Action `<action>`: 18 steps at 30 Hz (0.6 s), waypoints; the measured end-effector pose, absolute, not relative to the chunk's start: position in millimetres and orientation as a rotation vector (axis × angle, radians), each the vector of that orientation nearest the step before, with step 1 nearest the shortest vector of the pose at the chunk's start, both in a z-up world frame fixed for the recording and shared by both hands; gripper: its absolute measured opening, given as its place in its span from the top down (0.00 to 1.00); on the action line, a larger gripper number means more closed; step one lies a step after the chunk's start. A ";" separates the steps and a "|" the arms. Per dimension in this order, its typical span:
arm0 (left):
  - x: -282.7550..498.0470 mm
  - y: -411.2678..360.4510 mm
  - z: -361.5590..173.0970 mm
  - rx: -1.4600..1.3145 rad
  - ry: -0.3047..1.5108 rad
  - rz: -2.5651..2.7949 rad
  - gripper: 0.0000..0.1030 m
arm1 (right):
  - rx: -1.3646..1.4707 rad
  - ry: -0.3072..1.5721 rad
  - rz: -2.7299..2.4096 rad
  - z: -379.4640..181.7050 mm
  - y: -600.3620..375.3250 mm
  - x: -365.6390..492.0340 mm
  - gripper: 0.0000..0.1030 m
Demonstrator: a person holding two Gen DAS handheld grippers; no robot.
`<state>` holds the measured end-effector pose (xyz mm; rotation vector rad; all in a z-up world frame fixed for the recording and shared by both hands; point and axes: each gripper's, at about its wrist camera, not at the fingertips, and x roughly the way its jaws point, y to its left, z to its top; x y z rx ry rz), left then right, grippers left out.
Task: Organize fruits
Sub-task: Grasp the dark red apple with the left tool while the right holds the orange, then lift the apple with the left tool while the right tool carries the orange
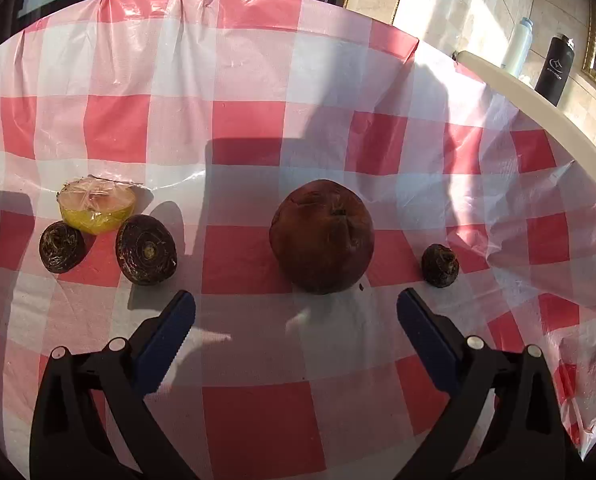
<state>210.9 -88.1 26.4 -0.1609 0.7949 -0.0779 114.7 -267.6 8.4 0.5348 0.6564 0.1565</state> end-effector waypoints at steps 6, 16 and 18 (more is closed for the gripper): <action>267.4 -113.8 14.2 -0.091 0.903 -0.049 0.07 | 0.531 0.673 0.160 6.9 -266.3 118.3 0.65; 167.9 -67.6 28.3 -0.061 0.778 -0.105 0.40 | 0.534 0.670 0.176 6.4 -265.5 118.5 0.65; 125.5 -45.7 32.4 -0.075 0.744 -0.105 0.40 | 0.530 0.674 0.178 6.7 -264.6 118.7 0.65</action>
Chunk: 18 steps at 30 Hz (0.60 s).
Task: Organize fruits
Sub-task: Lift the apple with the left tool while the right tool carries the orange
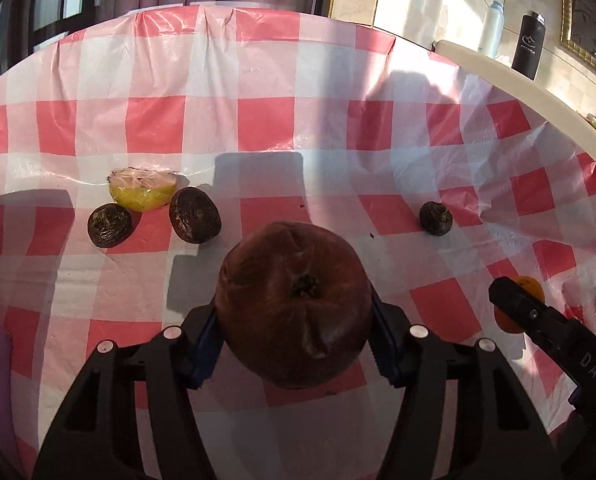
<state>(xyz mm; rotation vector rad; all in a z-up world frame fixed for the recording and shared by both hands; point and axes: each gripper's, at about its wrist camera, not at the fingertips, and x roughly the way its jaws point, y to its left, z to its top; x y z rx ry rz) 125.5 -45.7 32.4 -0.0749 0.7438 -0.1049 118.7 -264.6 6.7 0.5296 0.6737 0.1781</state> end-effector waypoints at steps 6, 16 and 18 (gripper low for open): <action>21.3 21.6 31.5 -0.238 0.718 -0.065 0.40 | 0.518 0.673 0.193 8.3 -261.6 117.7 0.65; 9.1 43.9 20.6 -0.361 0.757 -0.092 0.40 | 0.511 0.677 0.203 9.3 -260.1 116.8 0.65; 10.5 44.0 18.9 -0.370 0.766 -0.096 0.40 | 0.508 0.679 0.204 9.4 -259.2 117.1 0.65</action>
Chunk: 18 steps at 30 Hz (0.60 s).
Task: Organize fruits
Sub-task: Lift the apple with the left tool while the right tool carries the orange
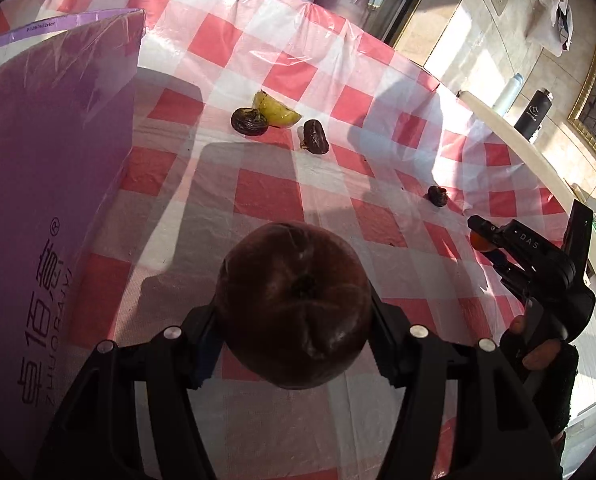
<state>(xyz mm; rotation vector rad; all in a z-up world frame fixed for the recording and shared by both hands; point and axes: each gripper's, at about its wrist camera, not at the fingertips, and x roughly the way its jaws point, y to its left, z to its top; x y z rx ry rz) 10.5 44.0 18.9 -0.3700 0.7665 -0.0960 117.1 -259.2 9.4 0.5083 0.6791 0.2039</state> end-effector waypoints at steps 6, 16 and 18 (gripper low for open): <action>13.4 43.4 17.5 -0.375 0.781 -0.088 0.40 | 0.499 0.701 0.208 8.2 -256.9 120.9 0.65; 11.2 48.8 17.8 -0.400 0.765 -0.084 0.40 | 0.421 0.801 0.354 4.0 -234.9 128.9 0.65; 9.8 48.9 18.5 -0.402 0.759 -0.090 0.40 | 0.387 0.841 0.403 2.8 -224.4 127.8 0.65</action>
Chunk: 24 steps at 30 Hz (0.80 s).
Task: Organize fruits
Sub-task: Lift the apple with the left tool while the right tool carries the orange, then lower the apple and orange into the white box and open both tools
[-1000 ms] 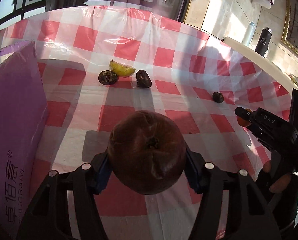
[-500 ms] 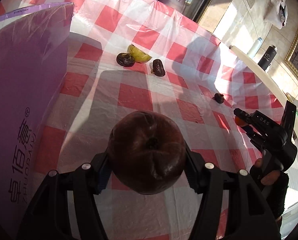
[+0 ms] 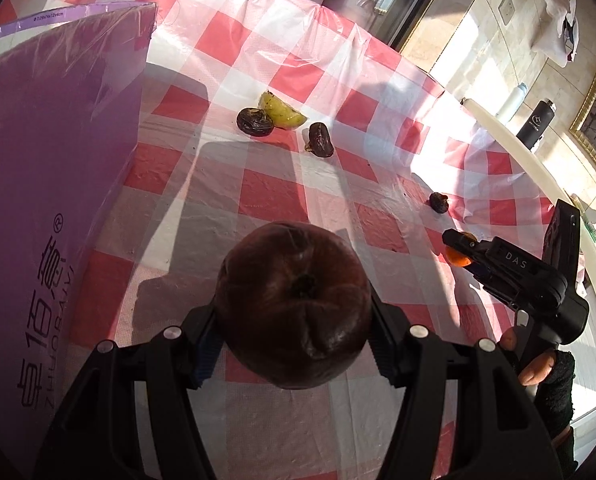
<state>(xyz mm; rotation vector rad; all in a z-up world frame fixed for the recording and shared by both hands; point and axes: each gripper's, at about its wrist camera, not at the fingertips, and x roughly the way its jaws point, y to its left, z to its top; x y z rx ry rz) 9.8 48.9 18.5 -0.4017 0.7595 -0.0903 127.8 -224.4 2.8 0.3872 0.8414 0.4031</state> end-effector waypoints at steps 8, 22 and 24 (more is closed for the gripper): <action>-9.9 40.1 17.8 -0.343 0.792 -0.068 0.40 | 0.364 0.842 0.458 6.0 -189.4 43.3 0.65; -75.2 39.0 37.2 -0.316 0.687 -0.082 0.40 | 0.517 0.750 0.457 13.1 -203.8 -28.6 0.65; -84.3 37.3 47.8 -0.323 0.656 -0.105 0.40 | 0.528 0.741 0.463 14.1 -204.8 -32.0 0.65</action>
